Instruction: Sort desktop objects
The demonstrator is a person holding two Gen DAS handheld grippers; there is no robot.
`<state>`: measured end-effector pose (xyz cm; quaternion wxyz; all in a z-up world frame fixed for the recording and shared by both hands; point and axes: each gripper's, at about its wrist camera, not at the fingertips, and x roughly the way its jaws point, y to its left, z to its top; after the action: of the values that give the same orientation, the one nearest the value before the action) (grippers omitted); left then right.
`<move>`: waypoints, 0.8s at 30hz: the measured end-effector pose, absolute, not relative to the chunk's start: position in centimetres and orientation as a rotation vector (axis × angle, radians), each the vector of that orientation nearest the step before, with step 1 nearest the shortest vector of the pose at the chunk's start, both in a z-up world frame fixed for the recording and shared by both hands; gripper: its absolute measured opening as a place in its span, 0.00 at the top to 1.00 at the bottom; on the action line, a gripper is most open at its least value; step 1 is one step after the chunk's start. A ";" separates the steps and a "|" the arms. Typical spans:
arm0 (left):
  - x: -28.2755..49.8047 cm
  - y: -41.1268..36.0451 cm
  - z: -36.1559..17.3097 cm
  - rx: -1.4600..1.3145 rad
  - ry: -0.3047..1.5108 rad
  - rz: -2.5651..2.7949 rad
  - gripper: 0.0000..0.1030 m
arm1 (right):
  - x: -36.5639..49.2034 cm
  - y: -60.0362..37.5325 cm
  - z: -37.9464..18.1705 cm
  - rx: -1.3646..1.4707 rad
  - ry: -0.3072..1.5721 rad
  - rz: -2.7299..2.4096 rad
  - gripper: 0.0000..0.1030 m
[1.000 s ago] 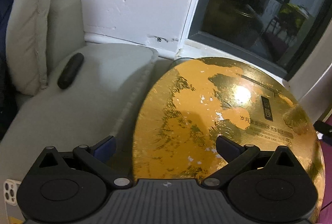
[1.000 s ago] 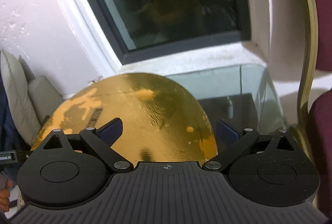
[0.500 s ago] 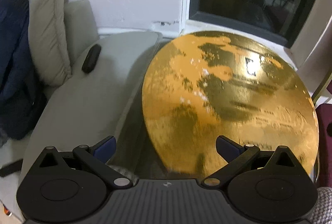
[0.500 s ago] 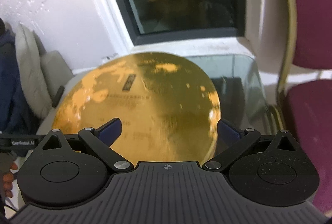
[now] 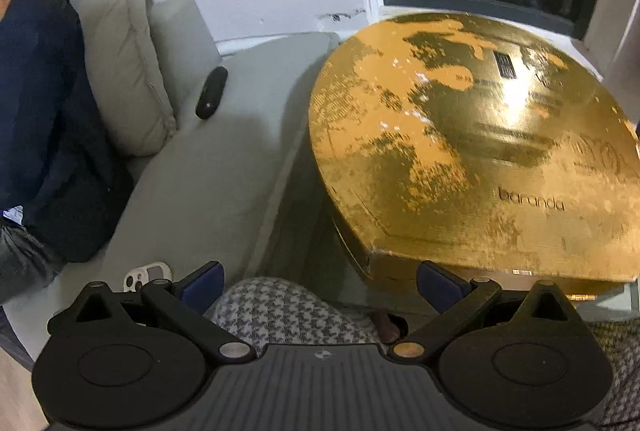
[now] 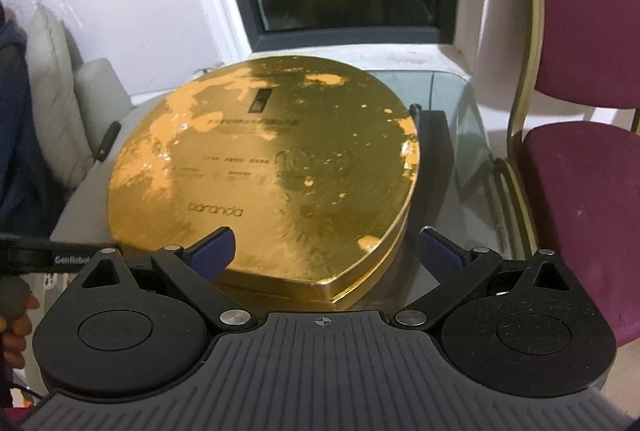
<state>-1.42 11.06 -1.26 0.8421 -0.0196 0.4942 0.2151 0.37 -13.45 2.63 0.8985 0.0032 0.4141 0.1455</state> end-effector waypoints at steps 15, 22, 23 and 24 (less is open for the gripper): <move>1.9 14.7 -2.7 -0.103 1.032 0.537 0.00 | -0.6 -12.2 2.9 -0.044 0.867 0.313 0.06; 2.9 15.6 -3.5 -0.096 1.029 0.556 0.00 | -0.2 -12.3 2.8 -0.049 0.863 0.302 0.06; 2.9 15.5 -3.3 -0.085 1.033 0.567 0.02 | -0.1 -12.3 2.8 -0.050 0.861 0.300 0.06; 2.9 15.4 -3.2 -0.073 1.036 0.581 0.02 | 0.1 -12.4 2.8 -0.050 0.856 0.297 0.06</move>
<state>2.89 15.37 -3.17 0.8281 -0.0345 0.4879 0.2738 0.07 -12.38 2.79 0.8989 -0.0242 0.4133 0.1433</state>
